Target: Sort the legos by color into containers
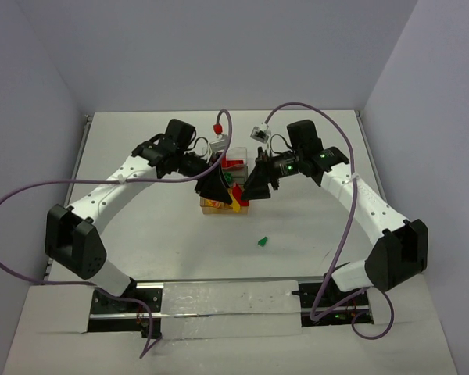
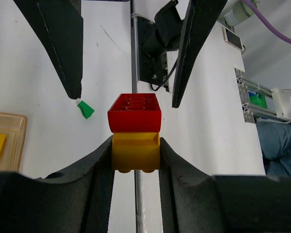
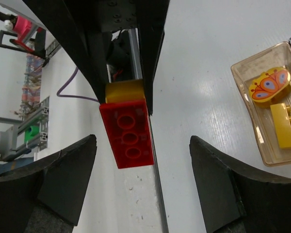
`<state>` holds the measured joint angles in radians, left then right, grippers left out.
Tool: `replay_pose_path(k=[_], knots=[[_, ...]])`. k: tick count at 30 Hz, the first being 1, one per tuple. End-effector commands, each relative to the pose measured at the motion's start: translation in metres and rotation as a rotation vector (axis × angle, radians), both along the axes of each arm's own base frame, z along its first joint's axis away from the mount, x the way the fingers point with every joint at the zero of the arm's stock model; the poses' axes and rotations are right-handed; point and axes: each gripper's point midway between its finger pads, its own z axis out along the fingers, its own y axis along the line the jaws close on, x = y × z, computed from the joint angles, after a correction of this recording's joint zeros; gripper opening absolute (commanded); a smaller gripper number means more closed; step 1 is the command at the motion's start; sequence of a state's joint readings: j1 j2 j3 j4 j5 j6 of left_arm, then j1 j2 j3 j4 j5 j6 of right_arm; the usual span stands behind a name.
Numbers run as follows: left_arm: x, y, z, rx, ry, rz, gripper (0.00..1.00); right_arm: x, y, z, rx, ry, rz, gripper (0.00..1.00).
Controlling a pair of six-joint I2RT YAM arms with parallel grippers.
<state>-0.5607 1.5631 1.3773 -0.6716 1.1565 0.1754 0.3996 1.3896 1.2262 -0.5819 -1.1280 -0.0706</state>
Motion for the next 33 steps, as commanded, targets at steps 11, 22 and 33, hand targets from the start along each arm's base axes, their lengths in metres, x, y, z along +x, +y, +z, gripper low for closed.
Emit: replay_pose_path(k=[11,22,33], knots=[[-0.004,-0.007,0.014,-0.056,-0.04,-0.047,0.0,-0.012,0.014,0.027,0.06,-0.084,0.097,0.58],[-0.003,-0.007,0.005,-0.033,-0.029,-0.027,0.0,-0.007,0.015,0.027,0.05,-0.075,0.081,0.0],[0.033,0.06,-0.017,0.021,-0.003,0.144,0.0,0.055,-0.021,0.035,0.037,-0.134,-0.103,0.0]])
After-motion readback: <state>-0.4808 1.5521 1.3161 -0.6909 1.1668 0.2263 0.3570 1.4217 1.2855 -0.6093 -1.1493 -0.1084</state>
